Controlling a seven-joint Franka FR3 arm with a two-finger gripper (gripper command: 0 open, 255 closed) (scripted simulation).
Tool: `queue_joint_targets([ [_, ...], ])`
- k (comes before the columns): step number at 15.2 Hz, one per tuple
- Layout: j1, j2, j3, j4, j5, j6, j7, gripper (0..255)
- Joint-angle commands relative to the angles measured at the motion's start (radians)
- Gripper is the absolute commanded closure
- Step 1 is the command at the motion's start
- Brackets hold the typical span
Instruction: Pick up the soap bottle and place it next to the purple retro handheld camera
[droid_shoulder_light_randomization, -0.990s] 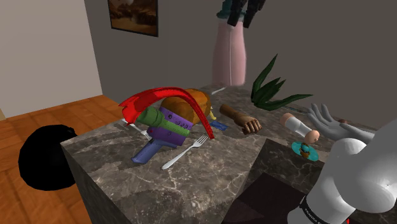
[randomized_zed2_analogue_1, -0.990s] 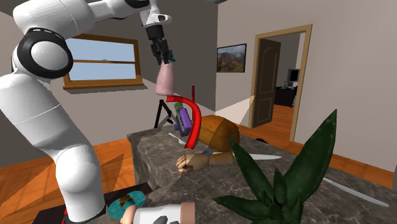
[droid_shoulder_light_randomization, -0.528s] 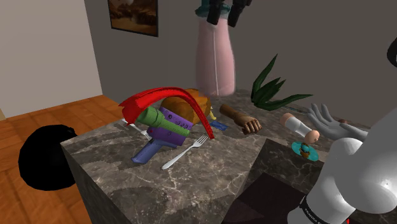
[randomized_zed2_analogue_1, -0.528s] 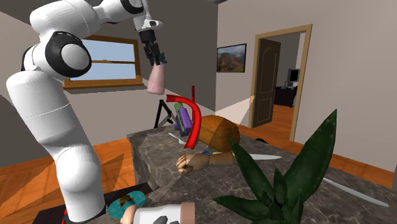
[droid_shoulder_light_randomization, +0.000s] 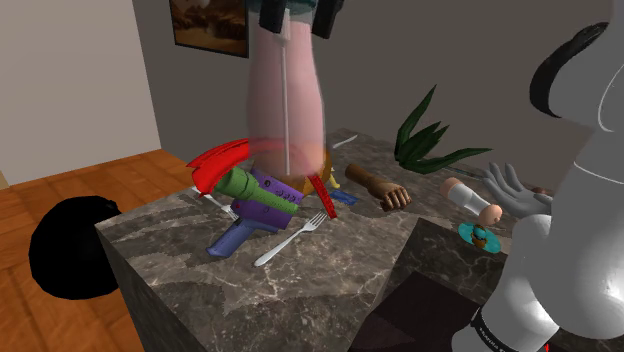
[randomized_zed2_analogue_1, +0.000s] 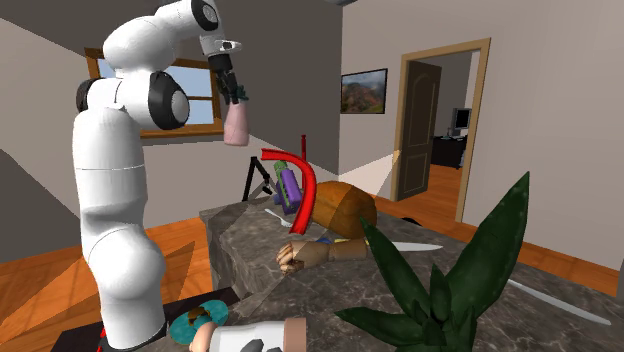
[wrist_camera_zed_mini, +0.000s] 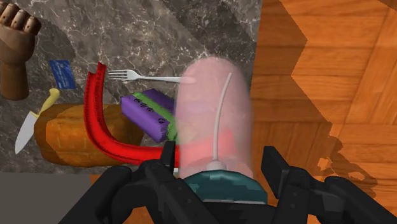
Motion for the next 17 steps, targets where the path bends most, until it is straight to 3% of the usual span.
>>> queue_joint_targets([
  [1, 0.085, 0.108, 0.049, 0.126, -0.102, -0.053, 0.068, 255],
  [2, 0.156, 0.179, 0.066, 0.219, -0.174, -0.095, 0.097, 255],
  [3, 0.294, 0.293, 0.065, 0.396, -0.295, -0.174, 0.113, 255],
  [5, 0.173, 0.187, 0.066, 0.191, -0.175, -0.065, 0.124, 255],
  [8, 0.08, 0.097, 0.068, 0.019, -0.086, 0.035, 0.118, 255],
  [12, 0.019, 0.011, 0.05, -0.144, -0.008, 0.136, 0.103, 255],
  [17, -0.017, -0.067, 0.025, -0.302, 0.055, 0.238, 0.086, 255],
])
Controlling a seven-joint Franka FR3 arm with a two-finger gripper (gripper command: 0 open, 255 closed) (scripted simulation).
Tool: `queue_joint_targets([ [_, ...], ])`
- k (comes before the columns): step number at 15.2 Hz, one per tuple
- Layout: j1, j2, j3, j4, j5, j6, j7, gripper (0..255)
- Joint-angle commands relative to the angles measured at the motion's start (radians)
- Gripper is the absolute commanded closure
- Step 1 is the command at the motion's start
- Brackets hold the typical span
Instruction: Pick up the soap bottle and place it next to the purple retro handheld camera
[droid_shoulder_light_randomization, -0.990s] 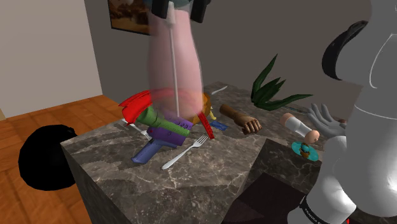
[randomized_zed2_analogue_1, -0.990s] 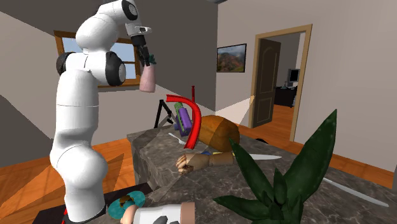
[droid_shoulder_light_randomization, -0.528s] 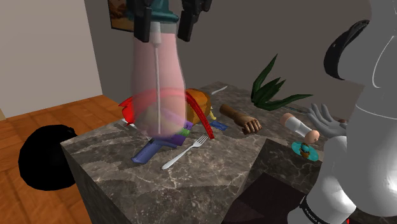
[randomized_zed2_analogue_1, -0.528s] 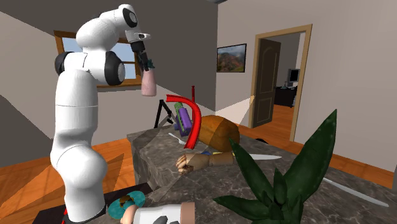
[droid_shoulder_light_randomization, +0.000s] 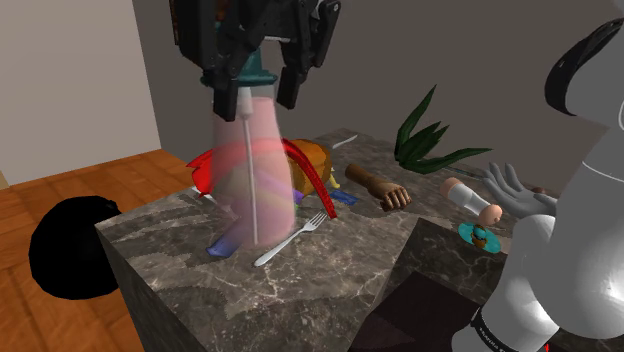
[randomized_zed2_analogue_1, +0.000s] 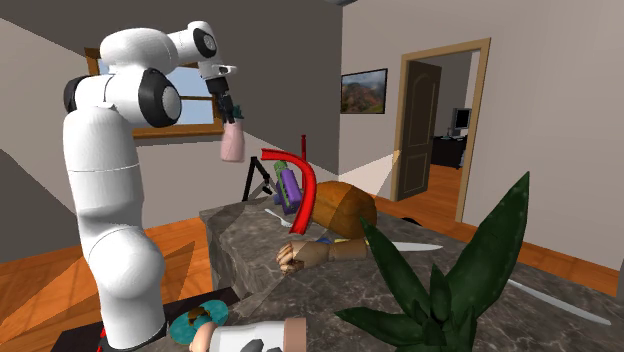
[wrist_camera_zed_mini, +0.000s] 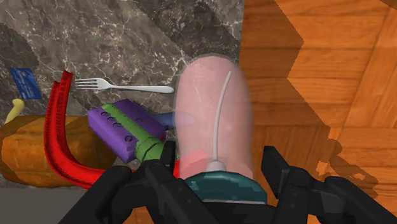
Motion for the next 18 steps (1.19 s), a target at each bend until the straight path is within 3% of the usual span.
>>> queue_joint_targets([
  [1, -0.01, -0.027, -0.009, -0.055, 0.021, 0.037, -0.007, 255],
  [18, -0.029, -0.163, -0.054, -0.426, 0.109, 0.305, -0.028, 255],
])
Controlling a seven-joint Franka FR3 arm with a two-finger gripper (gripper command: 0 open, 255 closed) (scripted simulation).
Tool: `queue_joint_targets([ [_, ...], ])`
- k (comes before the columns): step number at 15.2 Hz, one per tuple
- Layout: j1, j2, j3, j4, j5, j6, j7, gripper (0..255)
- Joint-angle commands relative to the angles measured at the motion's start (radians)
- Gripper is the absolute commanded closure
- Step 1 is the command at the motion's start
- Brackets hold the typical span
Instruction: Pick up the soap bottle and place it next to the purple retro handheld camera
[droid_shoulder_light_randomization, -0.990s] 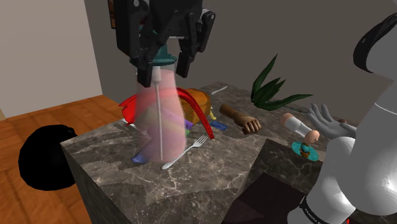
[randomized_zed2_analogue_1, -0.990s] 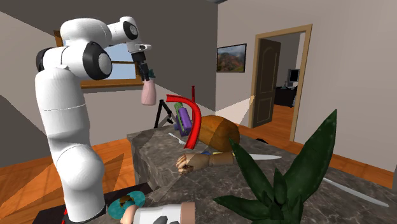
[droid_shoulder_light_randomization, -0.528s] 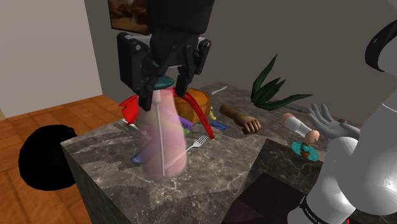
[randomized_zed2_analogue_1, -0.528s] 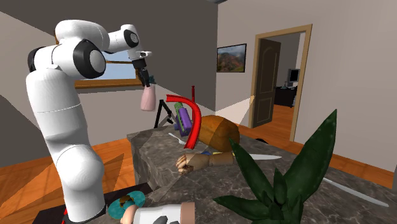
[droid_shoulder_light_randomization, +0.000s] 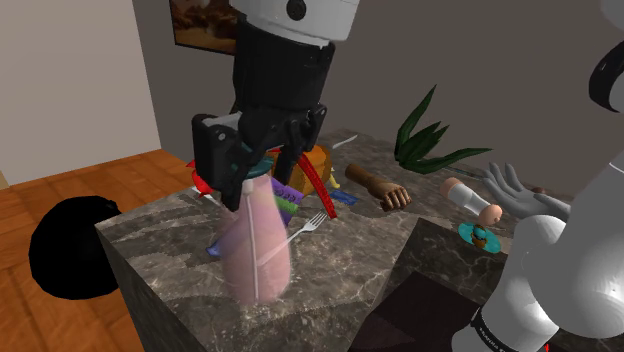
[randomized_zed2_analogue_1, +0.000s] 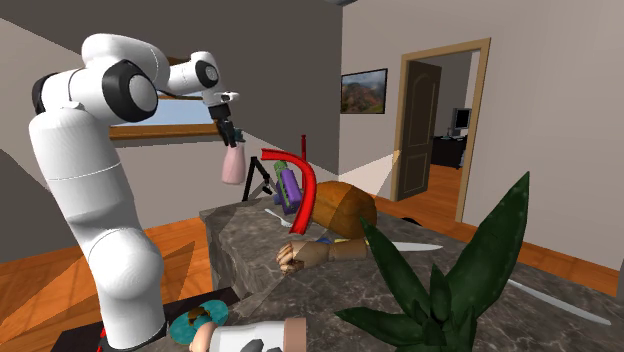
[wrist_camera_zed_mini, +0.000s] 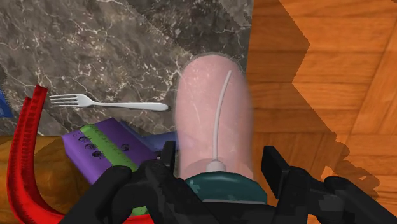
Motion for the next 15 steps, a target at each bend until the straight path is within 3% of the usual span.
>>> queue_joint_targets([
  [1, 0.0, -0.01, -0.004, -0.037, 0.006, 0.03, -0.002, 255],
  [15, 0.005, -0.04, -0.007, -0.252, 0.019, 0.22, 0.013, 255],
])
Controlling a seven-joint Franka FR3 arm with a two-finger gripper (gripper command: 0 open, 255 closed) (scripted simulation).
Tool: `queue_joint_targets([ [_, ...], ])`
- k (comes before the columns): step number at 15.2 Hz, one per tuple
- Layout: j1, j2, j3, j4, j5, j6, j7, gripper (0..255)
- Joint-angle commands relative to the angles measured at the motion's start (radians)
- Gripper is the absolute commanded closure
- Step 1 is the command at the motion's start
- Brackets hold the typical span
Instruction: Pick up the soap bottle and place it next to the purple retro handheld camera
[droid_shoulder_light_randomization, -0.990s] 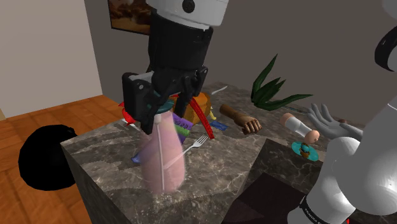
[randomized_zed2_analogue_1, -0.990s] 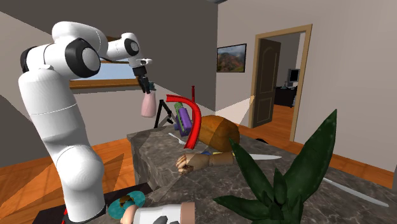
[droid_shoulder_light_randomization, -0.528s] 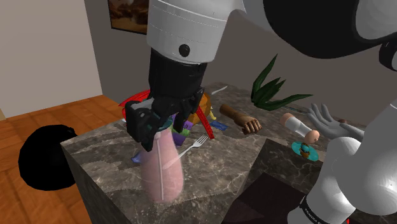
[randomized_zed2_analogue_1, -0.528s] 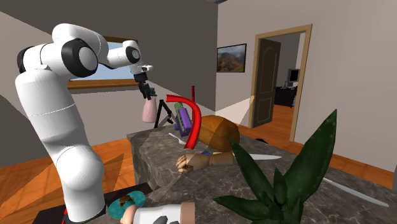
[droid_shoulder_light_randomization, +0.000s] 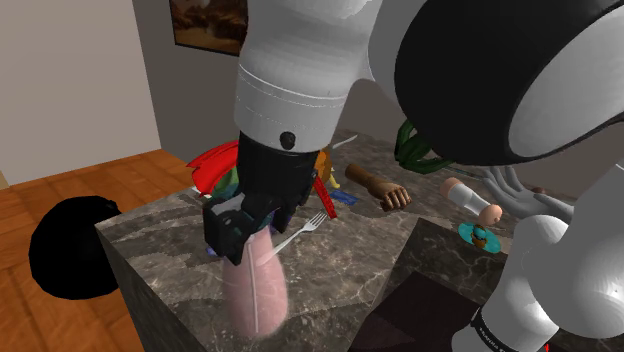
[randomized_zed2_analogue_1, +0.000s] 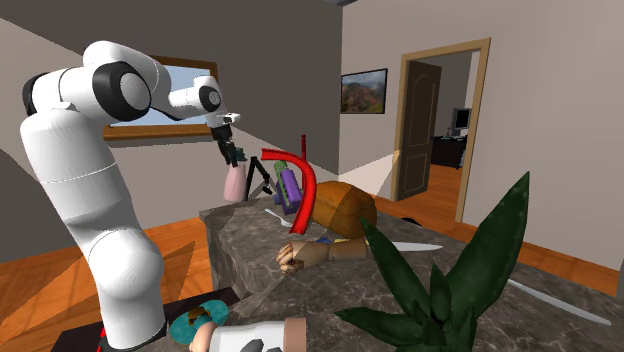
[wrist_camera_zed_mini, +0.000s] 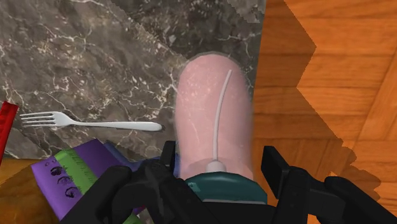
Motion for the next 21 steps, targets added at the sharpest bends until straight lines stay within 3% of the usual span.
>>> queue_joint_targets([
  [1, 0.001, -0.002, 0.0, -0.028, 0.001, 0.027, 0.003, 255],
  [11, 0.001, -0.001, 0.002, -0.061, -0.001, 0.06, 0.008, 255],
  [12, 0.001, -0.002, 0.002, -0.061, -0.001, 0.06, 0.008, 0],
  [17, 0.001, -0.001, 0.002, -0.061, -0.001, 0.06, 0.008, 0],
  [21, 0.006, -0.022, 0.0, 0.046, 0.014, -0.064, -0.002, 0],
])
